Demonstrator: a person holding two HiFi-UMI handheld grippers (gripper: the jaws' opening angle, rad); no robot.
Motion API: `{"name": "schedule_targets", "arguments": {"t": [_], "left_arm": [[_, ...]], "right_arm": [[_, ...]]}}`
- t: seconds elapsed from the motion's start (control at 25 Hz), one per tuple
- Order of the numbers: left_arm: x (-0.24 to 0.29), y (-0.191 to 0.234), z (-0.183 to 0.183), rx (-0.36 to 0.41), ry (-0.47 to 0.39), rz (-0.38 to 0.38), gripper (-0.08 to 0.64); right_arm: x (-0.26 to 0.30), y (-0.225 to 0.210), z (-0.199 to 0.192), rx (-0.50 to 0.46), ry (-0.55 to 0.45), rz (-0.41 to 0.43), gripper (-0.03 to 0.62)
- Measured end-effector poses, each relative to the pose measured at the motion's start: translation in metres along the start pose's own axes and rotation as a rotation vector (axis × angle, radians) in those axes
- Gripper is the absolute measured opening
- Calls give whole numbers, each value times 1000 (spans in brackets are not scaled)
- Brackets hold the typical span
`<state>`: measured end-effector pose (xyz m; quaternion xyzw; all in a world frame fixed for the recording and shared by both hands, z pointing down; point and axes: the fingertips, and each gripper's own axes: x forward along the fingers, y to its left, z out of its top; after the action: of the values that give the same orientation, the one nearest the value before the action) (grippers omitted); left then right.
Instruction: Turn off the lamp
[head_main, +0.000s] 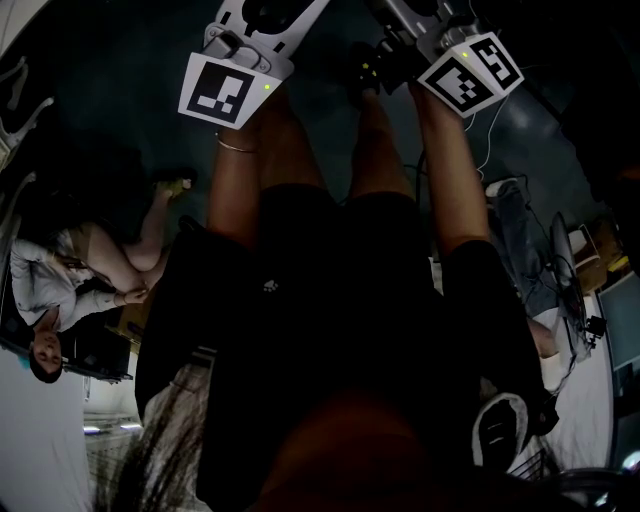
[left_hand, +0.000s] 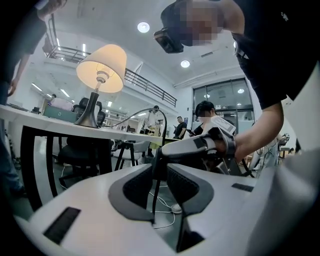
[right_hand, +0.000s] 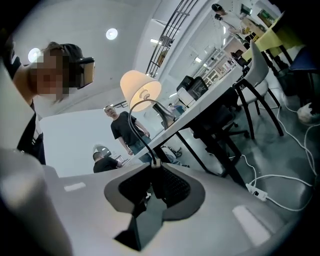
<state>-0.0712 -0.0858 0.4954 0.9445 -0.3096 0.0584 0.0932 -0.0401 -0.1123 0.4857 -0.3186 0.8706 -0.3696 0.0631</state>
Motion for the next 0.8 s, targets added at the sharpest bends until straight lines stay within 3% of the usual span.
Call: {"name": "schedule_targets", "arguments": {"t": [0.4, 0.64, 0.8], "left_arm": [[7, -1, -23, -23, 23, -31, 75], [5, 3, -28, -7, 32, -23, 72], [4, 2, -24, -6, 25, -14, 31]], "right_arm": [[2, 15, 5, 3, -7, 78, 66], [0, 13, 6, 103, -61, 116, 66], [-5, 13, 10, 125, -80, 123, 66]]}}
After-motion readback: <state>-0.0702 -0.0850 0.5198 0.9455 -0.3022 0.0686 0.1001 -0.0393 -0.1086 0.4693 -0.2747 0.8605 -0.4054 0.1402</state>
